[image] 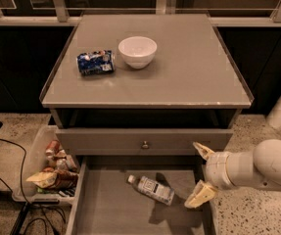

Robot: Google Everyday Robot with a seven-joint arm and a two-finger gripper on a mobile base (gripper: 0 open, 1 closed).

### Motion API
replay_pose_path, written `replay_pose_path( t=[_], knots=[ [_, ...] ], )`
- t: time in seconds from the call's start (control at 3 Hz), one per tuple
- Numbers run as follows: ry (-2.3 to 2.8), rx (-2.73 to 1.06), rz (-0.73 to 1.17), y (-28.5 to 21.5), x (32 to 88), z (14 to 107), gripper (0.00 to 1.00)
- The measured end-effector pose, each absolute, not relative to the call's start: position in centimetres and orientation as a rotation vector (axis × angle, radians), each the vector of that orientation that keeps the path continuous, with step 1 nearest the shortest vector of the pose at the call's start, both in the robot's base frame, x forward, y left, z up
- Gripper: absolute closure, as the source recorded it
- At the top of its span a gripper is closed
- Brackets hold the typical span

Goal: Pick blue plastic bottle from middle drawer and place on counter

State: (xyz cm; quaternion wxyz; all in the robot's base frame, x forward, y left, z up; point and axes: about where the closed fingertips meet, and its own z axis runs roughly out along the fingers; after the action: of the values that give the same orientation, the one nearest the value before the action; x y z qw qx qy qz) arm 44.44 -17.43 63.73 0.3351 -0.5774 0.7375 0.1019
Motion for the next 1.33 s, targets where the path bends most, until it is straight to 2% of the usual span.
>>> replay_pose_path(
  t=[0.67,1.33],
  knots=[
    [1.938,-1.488,0.302,-17.2,44.8,61.9,0.00],
    [2.008,-1.410,0.410,-16.2,46.7,53.4,0.00]
  ],
)
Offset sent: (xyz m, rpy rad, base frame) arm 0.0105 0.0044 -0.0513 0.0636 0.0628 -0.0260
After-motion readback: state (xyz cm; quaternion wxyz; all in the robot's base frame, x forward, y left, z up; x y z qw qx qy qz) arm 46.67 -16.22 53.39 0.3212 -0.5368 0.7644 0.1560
